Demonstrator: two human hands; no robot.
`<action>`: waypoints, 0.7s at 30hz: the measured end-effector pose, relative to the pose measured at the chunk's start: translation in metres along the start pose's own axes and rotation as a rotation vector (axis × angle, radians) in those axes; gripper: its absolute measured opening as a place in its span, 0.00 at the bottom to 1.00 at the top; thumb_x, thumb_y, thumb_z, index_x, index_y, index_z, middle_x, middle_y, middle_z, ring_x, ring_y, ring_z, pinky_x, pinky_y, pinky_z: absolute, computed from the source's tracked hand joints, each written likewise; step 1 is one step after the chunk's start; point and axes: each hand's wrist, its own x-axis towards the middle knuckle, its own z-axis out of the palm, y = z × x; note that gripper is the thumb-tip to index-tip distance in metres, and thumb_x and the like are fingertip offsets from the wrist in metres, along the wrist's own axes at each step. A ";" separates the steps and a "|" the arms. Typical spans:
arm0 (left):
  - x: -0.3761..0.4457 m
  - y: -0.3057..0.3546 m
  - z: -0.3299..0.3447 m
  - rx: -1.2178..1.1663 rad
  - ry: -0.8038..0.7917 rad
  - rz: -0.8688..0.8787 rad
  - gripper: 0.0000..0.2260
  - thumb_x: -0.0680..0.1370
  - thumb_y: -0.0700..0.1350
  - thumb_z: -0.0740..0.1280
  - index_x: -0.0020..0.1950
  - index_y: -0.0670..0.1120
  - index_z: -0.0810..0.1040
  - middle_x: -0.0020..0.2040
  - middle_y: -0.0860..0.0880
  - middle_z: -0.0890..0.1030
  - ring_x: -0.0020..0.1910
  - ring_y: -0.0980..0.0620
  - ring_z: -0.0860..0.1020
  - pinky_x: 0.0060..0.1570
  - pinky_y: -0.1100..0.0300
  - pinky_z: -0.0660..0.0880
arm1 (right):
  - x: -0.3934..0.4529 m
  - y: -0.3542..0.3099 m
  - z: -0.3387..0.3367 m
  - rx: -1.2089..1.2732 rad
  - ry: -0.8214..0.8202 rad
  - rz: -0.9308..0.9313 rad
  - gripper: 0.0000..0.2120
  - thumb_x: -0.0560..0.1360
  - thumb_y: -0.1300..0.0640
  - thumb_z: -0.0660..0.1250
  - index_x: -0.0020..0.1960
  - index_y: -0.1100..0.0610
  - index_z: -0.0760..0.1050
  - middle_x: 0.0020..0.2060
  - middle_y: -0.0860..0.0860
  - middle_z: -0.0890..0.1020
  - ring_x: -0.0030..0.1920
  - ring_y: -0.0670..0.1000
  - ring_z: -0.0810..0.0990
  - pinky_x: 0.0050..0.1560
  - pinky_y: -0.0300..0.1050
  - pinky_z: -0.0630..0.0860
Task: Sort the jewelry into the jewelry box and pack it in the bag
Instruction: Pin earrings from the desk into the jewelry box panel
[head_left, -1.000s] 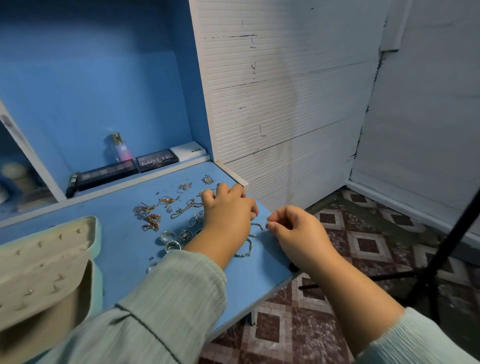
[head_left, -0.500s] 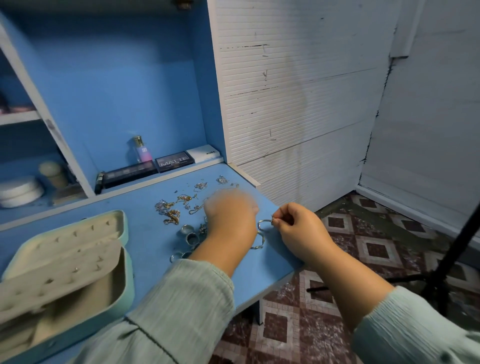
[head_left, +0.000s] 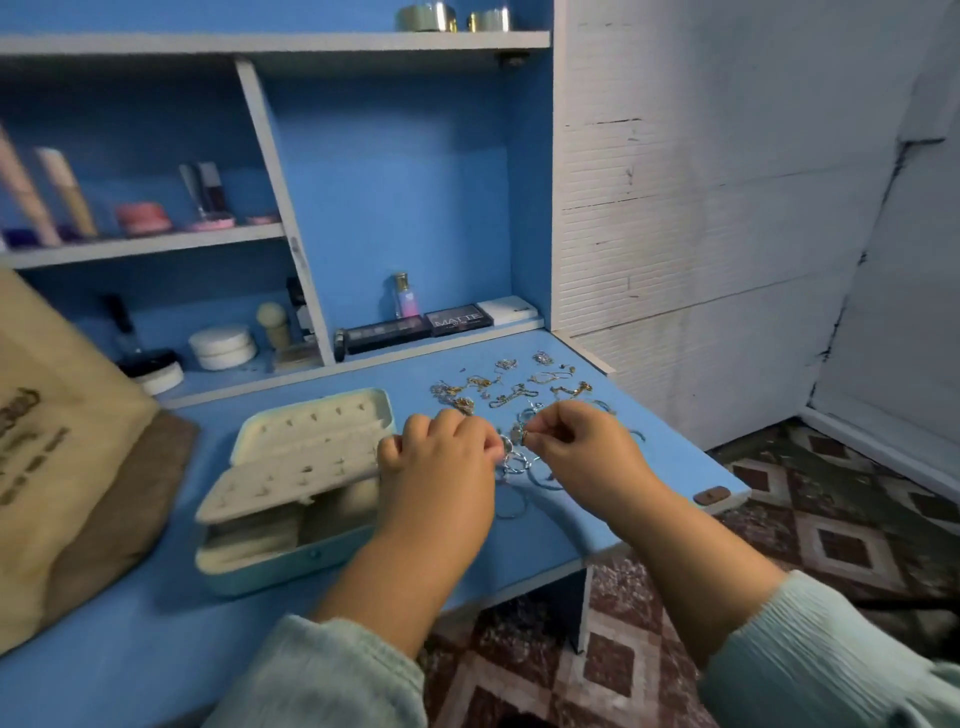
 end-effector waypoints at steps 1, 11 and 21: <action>-0.008 -0.008 -0.004 -0.002 0.010 -0.022 0.08 0.82 0.53 0.52 0.57 0.58 0.69 0.59 0.58 0.69 0.60 0.52 0.65 0.55 0.57 0.59 | -0.003 -0.006 0.006 0.027 -0.033 -0.016 0.06 0.75 0.59 0.65 0.41 0.51 0.73 0.33 0.43 0.75 0.30 0.39 0.70 0.29 0.26 0.66; -0.052 -0.064 -0.015 -0.053 0.201 -0.140 0.02 0.76 0.46 0.67 0.45 0.53 0.75 0.44 0.54 0.79 0.43 0.47 0.79 0.43 0.53 0.68 | -0.013 -0.042 0.068 0.130 -0.314 -0.126 0.06 0.77 0.60 0.62 0.42 0.52 0.70 0.39 0.51 0.76 0.42 0.51 0.73 0.39 0.36 0.69; -0.022 -0.104 -0.012 -0.157 0.319 -0.007 0.03 0.71 0.39 0.68 0.40 0.46 0.76 0.51 0.45 0.77 0.39 0.43 0.80 0.37 0.53 0.75 | 0.014 -0.050 0.081 0.341 -0.222 -0.149 0.05 0.77 0.60 0.63 0.42 0.52 0.72 0.45 0.51 0.81 0.35 0.35 0.72 0.44 0.37 0.68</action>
